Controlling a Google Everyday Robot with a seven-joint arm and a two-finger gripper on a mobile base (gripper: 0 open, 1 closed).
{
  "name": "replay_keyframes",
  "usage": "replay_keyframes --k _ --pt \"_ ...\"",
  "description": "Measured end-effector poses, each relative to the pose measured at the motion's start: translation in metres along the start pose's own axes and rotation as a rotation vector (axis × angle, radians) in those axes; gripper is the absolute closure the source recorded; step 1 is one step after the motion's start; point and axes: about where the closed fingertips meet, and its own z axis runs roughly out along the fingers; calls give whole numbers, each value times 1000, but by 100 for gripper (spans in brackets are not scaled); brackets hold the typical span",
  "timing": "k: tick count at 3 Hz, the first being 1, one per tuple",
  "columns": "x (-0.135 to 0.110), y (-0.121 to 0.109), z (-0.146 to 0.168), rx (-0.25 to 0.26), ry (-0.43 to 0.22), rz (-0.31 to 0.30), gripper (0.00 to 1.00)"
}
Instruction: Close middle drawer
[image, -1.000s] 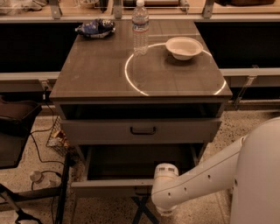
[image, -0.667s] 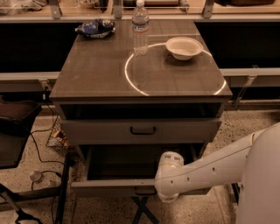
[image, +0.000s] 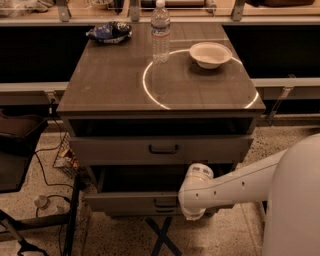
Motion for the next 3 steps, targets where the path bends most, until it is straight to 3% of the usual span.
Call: replay_keyframes --k 1,3 --pt "21 -36 32 -7 -31 35 100" --pt "10 -44 45 4 -6 50 100"
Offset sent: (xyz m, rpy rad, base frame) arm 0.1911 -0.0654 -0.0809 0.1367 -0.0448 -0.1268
